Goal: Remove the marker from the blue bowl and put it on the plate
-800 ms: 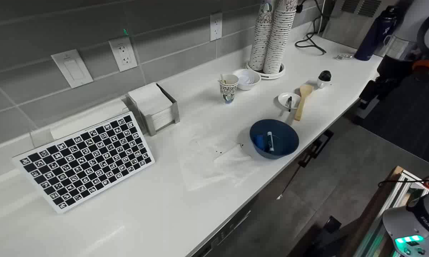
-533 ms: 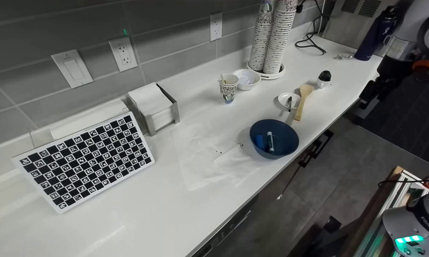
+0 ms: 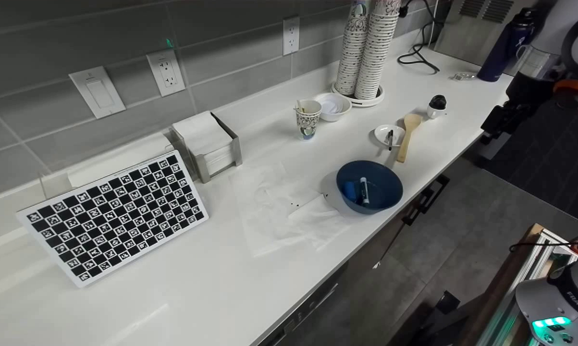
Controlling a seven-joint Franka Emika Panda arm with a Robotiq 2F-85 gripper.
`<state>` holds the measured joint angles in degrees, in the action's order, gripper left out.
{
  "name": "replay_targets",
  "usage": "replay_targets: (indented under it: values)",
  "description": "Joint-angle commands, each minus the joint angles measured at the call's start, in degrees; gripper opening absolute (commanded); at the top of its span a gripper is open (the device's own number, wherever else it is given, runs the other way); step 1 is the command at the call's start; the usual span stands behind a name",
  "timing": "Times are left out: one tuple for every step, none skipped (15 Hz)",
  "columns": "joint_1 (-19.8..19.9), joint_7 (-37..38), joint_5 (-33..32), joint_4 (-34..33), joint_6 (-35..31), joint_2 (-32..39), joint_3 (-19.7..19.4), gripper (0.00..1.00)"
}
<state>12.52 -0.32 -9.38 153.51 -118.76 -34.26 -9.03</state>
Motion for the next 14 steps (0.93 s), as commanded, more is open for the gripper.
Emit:
replay_targets:
  values:
    - [-1.3,-0.1,5.0,-4.5,-4.5,3.1,-1.8,1.0]
    - [-1.8,-0.7,7.3,-6.1,-5.5,3.8,-2.5,1.0]
    - [-2.7,-1.9,9.8,-8.1,-5.6,4.8,-3.3,1.0]
    - [-4.4,-4.5,12.5,-10.7,-5.6,6.5,-4.1,1.0]
    - [-6.3,-7.2,14.8,-12.9,-5.0,7.8,-4.5,1.0]
    - [-8.1,-10.0,17.1,-14.9,-4.3,8.6,-4.8,1.0]
    - [-9.9,-12.0,18.7,-17.2,-3.2,10.2,-4.4,1.0]
    - [-11.5,-13.8,19.9,-19.1,-2.6,11.3,-3.9,1.0]
    - [-12.7,-15.5,20.3,-20.8,-2.4,12.1,-3.1,1.0]
    - [-9.7,-12.1,18.1,-16.1,-4.3,8.7,-2.9,1.0]
    - [-11.0,-12.9,18.8,-17.7,-4.2,9.8,-2.4,1.0]
    - [-11.7,-13.2,18.9,-18.8,-4.0,10.8,-1.9,1.0]
    - [-12.0,-13.3,18.9,-19.4,-3.9,11.3,-1.8,1.0]
    - [-12.0,-13.7,18.9,-19.6,-3.9,11.6,-1.8,1.0]
